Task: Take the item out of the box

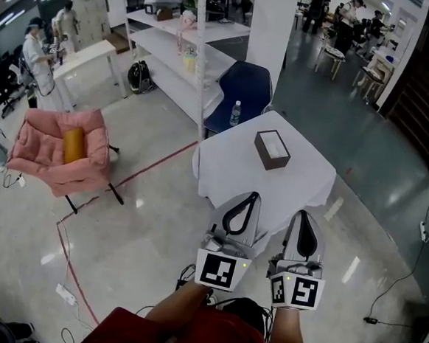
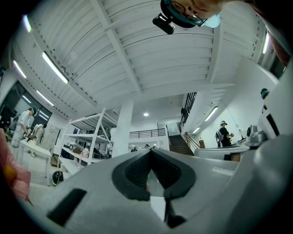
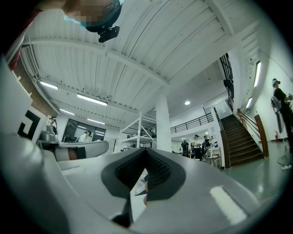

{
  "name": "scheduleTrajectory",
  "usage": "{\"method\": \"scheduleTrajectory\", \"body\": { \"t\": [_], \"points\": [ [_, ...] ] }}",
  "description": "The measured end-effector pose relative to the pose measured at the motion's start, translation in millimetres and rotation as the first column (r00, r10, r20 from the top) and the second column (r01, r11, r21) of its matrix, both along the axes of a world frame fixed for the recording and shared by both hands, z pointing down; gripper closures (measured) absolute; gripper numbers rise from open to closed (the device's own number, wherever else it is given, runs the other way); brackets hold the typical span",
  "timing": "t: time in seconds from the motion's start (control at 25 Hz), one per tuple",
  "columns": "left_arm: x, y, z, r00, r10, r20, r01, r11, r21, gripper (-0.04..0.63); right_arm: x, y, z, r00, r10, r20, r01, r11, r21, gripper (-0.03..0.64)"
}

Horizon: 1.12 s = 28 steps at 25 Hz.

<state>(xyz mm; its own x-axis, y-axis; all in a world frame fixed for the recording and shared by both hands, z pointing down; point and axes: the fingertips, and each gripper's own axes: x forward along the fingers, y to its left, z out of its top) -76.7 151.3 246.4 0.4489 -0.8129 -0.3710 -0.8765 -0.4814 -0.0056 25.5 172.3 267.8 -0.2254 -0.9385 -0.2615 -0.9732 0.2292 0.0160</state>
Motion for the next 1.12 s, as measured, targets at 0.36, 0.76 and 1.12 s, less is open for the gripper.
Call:
{"method": "scheduleTrajectory", "body": {
  "t": [0.36,0.76,1.12],
  "points": [
    [17.7,-23.1,7.0,1.0,0.0,0.006,0.0,1.0,0.006,0.594,12.9,-27.0,7.7,1.0,-0.008,-0.014,0.008,1.0,0.004,0.617],
    [66.2,-87.1,8.6,0.999,0.001,0.032,-0.001,1.0,-0.017,0.595,60.8,-91.8,8.9,1.0,-0.009,0.007,0.009,1.0,-0.008,0.616],
    [107.9,-157.0,1.4,0.999,-0.011,0.035,0.012,1.0,-0.012,0.595,104.6,-165.8,6.3,0.999,-0.014,0.03,0.015,1.0,-0.016,0.615]
  ]
}}
